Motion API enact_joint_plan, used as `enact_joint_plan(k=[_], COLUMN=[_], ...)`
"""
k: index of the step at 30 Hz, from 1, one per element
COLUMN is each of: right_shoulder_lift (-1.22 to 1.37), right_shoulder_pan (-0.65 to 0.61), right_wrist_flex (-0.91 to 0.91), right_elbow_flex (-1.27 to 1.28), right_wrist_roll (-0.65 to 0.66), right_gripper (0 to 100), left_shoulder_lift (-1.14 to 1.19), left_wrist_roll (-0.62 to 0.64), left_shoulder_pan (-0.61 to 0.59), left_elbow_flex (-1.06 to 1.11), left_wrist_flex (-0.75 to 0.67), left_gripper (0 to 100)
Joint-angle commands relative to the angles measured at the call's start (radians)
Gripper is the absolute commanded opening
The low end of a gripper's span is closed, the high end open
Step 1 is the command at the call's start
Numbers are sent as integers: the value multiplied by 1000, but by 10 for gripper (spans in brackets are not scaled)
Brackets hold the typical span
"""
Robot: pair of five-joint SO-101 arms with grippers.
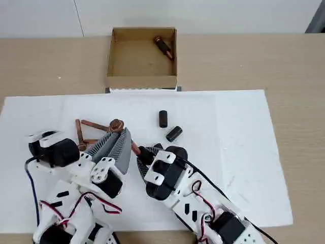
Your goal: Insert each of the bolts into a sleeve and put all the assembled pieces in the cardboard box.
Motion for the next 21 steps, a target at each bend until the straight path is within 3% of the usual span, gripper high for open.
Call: enact_joint_plan(k=[1, 14, 21], right_shoulder_lift=[-10, -10, -10], right_shoulder_pan=[-13, -13, -8], right_wrist_flex=[-41, -41, -42], right_elbow_flex=[-20, -18, -18], right_wrist_roll=[11, 11, 11], right_gripper=[3, 3, 3], left_shoulder_lift=[-5, -5, -6], left_wrist_roll=[5, 5, 0], left_shoulder_pan=[12, 14, 71], left_elbow_flex=[5, 107, 84], left_wrist_flex=[-21, -83, 78], left_gripper=[5, 5, 5])
